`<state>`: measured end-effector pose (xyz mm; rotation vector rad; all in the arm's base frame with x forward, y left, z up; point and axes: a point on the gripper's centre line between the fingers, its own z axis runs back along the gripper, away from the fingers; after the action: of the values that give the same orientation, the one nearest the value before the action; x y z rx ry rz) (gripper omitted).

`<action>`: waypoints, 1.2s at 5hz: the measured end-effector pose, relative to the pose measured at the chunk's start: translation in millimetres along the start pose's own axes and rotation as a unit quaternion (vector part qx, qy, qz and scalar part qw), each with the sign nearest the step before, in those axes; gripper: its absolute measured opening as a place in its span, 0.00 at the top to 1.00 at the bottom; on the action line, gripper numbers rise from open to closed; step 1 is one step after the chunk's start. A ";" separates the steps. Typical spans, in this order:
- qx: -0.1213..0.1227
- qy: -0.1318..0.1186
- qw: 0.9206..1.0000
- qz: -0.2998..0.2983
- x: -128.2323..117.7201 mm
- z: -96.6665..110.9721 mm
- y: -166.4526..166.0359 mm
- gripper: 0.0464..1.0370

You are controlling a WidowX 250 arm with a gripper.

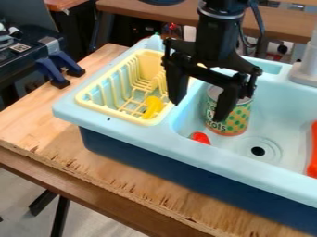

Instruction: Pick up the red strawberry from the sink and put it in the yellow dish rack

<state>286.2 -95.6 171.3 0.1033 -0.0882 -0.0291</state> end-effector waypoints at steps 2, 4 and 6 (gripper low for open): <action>-0.010 0.002 1.000 0.023 16.5 -18.6 9.3 0.04; -0.005 0.003 1.000 0.021 21.9 -29.4 7.1 0.04; 0.022 0.022 0.999 -0.008 15.2 -27.6 -13.5 0.04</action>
<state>303.5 -106.7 143.9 0.1493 -0.0448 -0.0410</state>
